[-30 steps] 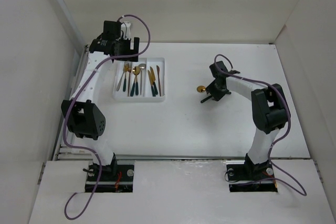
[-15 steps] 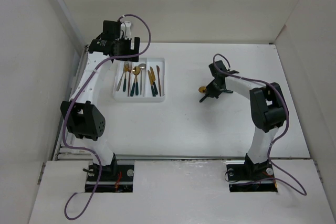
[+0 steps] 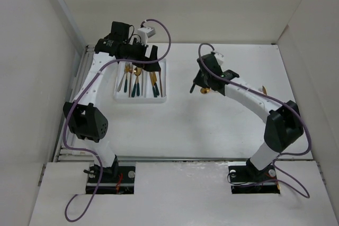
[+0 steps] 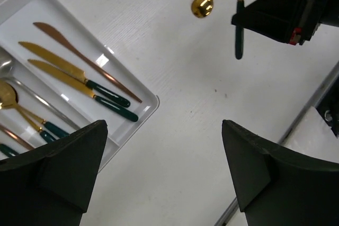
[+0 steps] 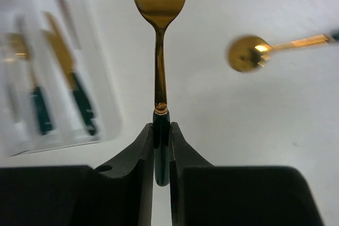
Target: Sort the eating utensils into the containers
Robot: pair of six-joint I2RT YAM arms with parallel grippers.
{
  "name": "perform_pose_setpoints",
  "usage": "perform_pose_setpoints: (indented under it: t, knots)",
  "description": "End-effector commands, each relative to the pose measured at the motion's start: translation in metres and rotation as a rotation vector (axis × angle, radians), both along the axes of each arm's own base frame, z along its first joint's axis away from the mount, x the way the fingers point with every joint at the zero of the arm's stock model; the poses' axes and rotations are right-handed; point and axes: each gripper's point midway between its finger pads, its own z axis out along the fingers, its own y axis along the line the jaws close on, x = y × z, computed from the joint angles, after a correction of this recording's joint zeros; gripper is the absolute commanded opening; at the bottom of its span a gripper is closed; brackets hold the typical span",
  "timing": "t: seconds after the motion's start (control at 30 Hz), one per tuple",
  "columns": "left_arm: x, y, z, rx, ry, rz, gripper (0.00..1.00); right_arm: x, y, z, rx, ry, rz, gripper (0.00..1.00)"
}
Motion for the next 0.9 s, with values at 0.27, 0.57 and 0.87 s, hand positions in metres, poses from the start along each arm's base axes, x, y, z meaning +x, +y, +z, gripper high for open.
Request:
perform_pose_setpoints:
  t: [0.27, 0.57, 0.87]
  knots:
    - [-0.041, -0.031, 0.055, -0.159, -0.157, -0.205, 0.93, 0.03, 0.141, 0.164, 0.386, -0.405, 0.469, 0.0]
    - [-0.035, -0.06, 0.037, -0.134, -0.115, -0.194, 0.91, 0.029, 0.16, 0.185, 0.471, -0.405, 0.504, 0.0]
    - [-0.009, -0.056, 0.018, -0.087, -0.128, -0.111, 0.63, 0.025, 0.158, 0.191, 0.489, -0.408, 0.495, 0.0]
